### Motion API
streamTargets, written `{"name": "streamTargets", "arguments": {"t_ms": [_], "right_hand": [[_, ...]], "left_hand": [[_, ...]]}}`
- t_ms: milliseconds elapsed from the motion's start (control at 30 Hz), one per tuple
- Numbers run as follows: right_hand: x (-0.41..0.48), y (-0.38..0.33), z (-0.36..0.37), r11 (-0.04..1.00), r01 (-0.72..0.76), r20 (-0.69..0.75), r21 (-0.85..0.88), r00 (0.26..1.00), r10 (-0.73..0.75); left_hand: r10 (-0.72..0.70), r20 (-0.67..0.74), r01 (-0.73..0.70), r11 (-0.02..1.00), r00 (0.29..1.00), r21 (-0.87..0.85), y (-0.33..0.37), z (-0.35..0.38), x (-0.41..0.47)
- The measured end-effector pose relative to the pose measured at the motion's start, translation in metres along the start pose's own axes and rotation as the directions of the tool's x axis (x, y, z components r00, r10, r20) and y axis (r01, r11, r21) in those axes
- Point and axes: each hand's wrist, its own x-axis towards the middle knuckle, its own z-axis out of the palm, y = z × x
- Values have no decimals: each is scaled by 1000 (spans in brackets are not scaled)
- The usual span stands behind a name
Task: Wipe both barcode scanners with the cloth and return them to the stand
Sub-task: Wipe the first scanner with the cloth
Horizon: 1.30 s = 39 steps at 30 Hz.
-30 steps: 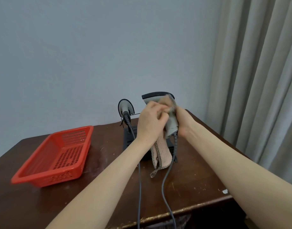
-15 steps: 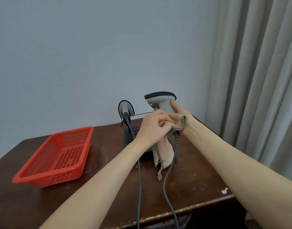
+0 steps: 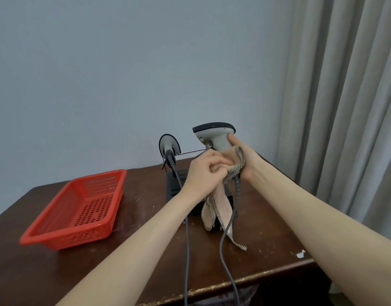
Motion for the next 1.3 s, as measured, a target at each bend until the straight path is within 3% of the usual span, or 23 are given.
{"name": "streamTargets", "arguments": {"t_ms": [100,200,267,400,600,733,800,900,1000,1200,1233,1300], "right_hand": [[4,-2,-1,999,13,-60,38,998,-11],[1,-6,-2,999,48,-82,-3,995,-48],[0,-4,-1,1000,23,-75,-2,997,-23],[2,2,4,998,7,-34,64,999,-5],[2,3,-5,999,-15,8,36,1000,15],[3,5,-3,997,61,-25,39,998,-60],[1,6,1,997,71,-39,32,997,-69],[0,6,5,994,58,28,90,998,-61],[-4,5,0,993,57,77,107,995,-65],[3,9,-4,998,-57,-81,38,995,59],[5,9,-6,999,-36,-95,23,995,38],[3,8,-6,1000,13,-94,1,995,-13]], "left_hand": [[8,70,-11,999,997,39,-5,-4,-4],[-101,-245,99,995,964,-21,-7,-15,10],[-183,-346,156,982,920,-104,-2,-19,21],[-163,-233,156,987,959,-46,2,-5,23],[-121,-131,110,990,984,-89,-1,7,0],[-87,-344,66,995,935,-73,8,-4,15],[-95,-362,90,995,927,-29,8,-8,27],[-65,-208,78,995,976,57,9,0,27],[-83,-116,82,997,990,-16,10,7,15],[-104,116,106,994,988,-12,4,2,-3],[-112,91,113,994,990,-1,4,-2,-1],[-154,-99,152,988,983,-31,-1,-9,6]]}}
